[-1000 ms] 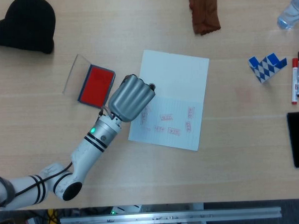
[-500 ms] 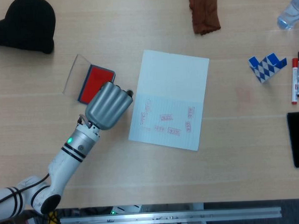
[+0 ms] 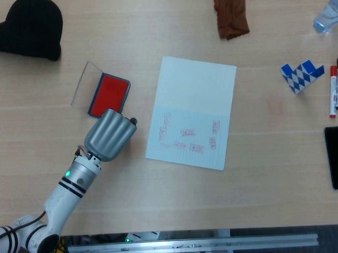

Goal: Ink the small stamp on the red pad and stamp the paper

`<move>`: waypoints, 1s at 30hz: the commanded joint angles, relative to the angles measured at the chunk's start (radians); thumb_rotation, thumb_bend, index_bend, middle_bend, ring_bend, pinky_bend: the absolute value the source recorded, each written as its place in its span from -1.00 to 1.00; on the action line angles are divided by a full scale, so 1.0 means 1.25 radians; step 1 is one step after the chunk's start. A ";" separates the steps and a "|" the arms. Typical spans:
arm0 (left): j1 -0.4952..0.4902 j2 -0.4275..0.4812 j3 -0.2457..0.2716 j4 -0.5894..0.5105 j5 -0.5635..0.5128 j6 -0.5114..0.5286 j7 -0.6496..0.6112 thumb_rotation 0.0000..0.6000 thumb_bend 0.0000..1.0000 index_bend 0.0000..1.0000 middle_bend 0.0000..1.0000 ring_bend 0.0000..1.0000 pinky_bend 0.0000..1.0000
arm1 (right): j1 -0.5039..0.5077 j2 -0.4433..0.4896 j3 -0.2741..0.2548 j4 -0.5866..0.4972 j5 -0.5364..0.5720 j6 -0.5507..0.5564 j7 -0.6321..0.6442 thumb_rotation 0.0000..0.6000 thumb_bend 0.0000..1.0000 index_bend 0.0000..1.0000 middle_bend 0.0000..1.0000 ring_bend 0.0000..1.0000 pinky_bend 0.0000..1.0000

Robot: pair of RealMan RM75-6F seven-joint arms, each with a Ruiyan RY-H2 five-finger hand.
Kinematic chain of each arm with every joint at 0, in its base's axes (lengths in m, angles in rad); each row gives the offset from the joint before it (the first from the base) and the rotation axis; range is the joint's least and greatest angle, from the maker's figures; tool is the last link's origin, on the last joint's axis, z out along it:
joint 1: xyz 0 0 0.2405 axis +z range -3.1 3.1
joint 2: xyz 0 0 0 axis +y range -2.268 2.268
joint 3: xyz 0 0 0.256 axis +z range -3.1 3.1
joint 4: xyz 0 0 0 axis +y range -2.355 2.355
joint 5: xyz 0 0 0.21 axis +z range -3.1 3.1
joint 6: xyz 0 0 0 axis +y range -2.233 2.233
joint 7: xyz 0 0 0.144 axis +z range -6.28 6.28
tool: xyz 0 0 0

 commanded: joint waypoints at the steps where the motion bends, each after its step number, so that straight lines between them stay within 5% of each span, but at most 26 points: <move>1: 0.007 -0.013 0.002 0.017 -0.002 -0.006 -0.003 1.00 -0.32 0.29 0.98 0.98 1.00 | -0.001 0.001 -0.001 0.000 0.000 0.002 0.000 1.00 -0.47 -0.55 -0.38 -0.37 -0.22; 30: 0.037 -0.068 -0.007 0.102 -0.002 -0.028 -0.010 1.00 -0.32 0.17 0.98 0.98 1.00 | -0.005 0.007 -0.004 -0.004 0.002 0.010 -0.002 1.00 -0.47 -0.55 -0.38 -0.37 -0.22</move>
